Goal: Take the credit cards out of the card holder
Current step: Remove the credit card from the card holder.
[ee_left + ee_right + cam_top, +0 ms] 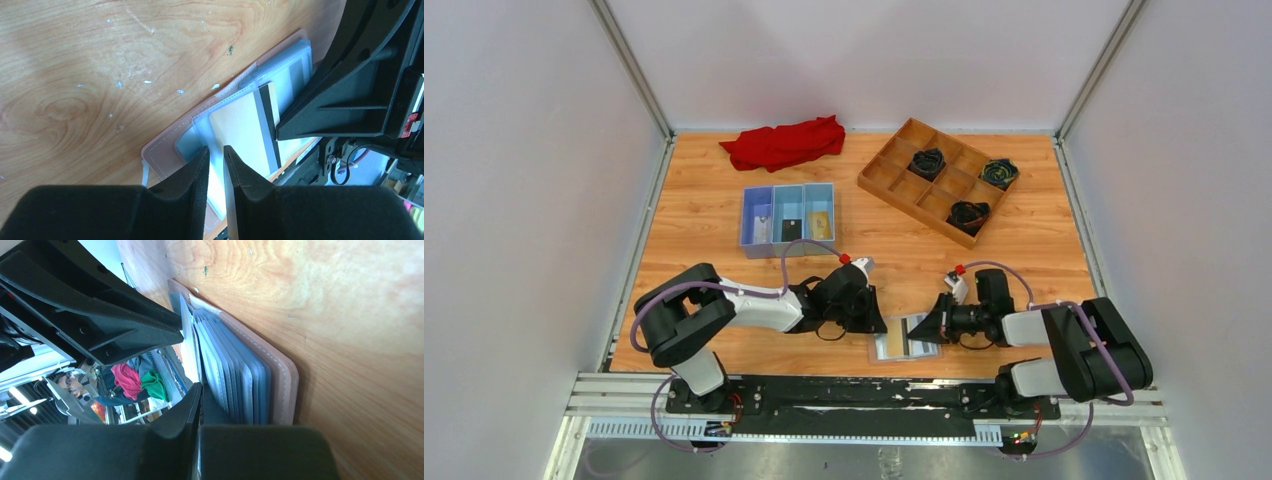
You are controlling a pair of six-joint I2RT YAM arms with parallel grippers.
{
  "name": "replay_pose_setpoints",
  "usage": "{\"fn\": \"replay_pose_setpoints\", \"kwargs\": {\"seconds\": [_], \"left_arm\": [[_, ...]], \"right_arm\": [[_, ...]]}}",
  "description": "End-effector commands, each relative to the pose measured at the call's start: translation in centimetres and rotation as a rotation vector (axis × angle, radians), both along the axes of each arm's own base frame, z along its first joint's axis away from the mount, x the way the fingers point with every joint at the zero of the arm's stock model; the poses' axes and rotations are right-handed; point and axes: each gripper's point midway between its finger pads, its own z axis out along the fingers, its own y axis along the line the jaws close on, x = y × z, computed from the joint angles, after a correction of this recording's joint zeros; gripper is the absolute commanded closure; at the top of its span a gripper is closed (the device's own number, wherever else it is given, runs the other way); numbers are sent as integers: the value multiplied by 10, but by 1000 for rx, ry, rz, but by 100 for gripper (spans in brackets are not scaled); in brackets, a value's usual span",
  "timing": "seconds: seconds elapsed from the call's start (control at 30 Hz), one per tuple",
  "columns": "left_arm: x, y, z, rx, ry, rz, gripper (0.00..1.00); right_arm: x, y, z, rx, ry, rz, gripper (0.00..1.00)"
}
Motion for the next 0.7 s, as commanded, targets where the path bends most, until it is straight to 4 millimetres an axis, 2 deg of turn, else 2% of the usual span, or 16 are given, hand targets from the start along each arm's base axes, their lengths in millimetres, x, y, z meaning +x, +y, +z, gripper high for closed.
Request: {"fn": "replay_pose_setpoints", "kwargs": {"seconds": [0.0,0.5,0.67], "left_arm": [[-16,31,-43,160,61,-6,77],[-13,34,-42,158,60,0,77],[-13,33,-40,150,59,-7,77]], "right_arm": [[-13,-14,-22,-83,64,-8,100],[-15,-34,-17,-195,54,-39,100],[-14,-37,-8,-218,10,-68,100]]}}
